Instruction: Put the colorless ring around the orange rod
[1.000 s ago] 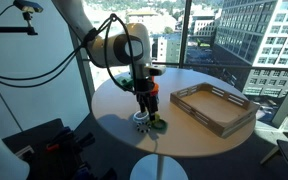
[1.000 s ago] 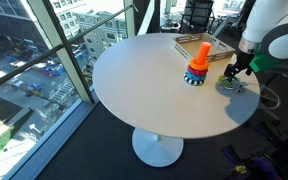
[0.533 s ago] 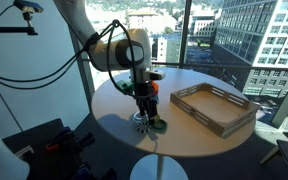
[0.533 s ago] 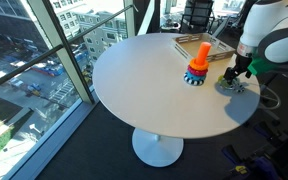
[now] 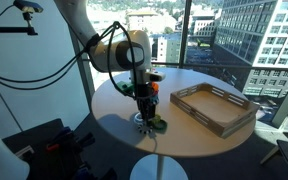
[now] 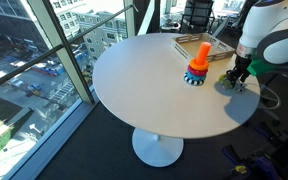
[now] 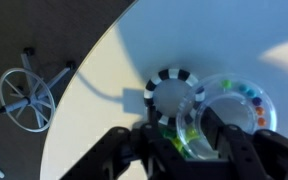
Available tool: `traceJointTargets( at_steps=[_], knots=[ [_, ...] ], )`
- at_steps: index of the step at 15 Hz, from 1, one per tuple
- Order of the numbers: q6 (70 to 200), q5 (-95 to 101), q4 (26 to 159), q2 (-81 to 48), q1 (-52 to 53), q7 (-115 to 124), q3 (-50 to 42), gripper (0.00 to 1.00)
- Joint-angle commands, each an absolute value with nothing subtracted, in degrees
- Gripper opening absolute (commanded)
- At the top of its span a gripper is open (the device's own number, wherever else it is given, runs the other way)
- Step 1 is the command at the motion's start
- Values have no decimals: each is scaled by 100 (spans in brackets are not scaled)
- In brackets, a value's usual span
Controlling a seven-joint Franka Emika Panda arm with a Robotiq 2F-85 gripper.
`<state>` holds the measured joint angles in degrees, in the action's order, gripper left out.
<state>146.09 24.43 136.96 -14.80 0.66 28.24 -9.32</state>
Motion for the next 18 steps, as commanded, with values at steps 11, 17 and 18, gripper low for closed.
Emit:
traceJointTargets(
  at_steps=[11,17,18],
  knots=[
    [14382,1497,13828,-894,82,2083,-709,10],
    [13748,827,13814,-219,-3,1337,-538,10],
    [13639,761,13800,-97,-12,1272,-522,10]
  ],
)
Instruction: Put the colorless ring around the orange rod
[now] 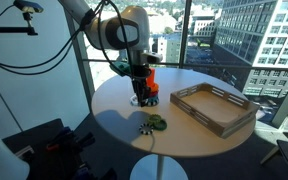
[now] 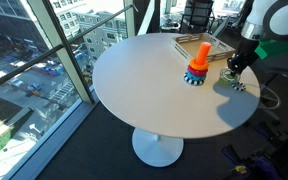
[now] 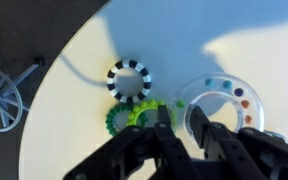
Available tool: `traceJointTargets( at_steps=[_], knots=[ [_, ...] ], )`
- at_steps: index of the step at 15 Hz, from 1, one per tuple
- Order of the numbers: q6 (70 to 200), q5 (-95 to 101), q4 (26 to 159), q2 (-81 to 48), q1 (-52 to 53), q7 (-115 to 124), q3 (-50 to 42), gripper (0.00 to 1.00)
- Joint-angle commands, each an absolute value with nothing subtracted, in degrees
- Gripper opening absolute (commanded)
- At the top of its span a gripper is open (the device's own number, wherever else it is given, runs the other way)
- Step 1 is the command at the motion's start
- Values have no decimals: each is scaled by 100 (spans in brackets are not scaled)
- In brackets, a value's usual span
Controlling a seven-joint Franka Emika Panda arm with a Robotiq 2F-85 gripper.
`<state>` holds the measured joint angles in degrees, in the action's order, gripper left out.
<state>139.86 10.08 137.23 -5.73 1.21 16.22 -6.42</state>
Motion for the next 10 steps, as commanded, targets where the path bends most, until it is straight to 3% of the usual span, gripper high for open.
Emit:
traceJointTargets(
  at_steps=[1,10],
  knots=[
    [13543,693,13788,25,-23,1193,-506,10],
    [12924,175,13551,803,-91,768,-429,10]
  ],
)
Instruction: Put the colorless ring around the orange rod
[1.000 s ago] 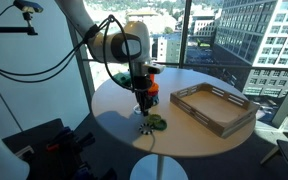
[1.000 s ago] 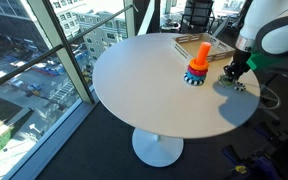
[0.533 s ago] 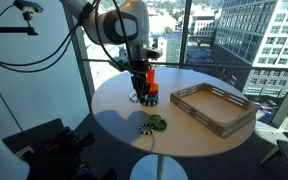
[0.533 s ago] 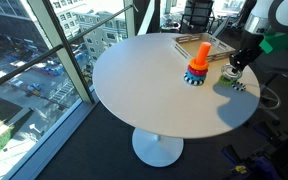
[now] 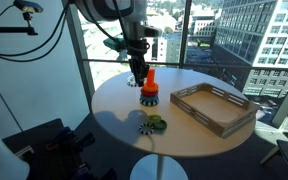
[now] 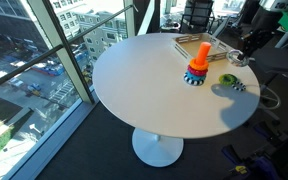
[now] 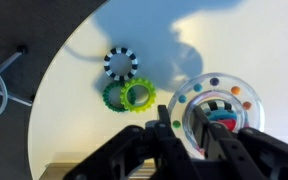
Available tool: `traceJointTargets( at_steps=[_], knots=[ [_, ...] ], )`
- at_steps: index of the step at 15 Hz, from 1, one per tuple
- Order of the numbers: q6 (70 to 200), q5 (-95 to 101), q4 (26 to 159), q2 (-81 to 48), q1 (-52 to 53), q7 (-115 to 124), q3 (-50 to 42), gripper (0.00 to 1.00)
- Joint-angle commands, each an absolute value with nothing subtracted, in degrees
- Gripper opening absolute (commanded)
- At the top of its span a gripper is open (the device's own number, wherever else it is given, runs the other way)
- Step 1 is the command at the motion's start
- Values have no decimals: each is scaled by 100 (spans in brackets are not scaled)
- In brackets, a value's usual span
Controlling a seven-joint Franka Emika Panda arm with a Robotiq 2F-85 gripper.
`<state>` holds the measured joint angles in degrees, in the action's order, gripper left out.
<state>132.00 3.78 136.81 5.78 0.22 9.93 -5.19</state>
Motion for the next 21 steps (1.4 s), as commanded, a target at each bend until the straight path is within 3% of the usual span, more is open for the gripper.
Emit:
traceJointTargets(
  at_steps=[1,21],
  knots=[
    [12884,137,13504,842,-96,745,-422,10],
    [12352,-541,12286,419,-106,923,-371,8]
  ],
)
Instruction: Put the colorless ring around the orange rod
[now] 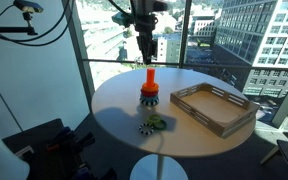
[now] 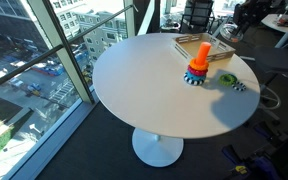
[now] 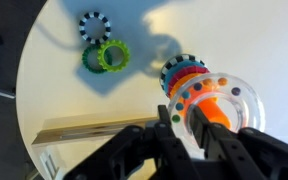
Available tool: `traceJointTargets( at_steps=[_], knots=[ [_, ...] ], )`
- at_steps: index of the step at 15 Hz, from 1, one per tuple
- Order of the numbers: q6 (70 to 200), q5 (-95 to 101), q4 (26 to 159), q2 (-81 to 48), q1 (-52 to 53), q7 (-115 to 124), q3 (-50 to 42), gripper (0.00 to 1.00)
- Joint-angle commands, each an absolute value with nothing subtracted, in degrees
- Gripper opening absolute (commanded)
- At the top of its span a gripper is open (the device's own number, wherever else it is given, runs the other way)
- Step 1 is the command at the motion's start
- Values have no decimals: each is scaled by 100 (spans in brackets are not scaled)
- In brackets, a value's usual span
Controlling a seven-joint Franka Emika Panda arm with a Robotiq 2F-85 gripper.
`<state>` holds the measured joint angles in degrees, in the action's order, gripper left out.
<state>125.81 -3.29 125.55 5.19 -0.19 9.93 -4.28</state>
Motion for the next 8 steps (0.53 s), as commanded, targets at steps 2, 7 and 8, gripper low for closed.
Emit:
traceJointTargets(
  at_steps=[2,7,8],
  knots=[
    [12558,-434,12495,488,-108,980,-344,8],
    [12559,-445,12506,474,-105,979,-335,27],
    [12559,-445,12506,474,-105,979,-334,27]
  ],
)
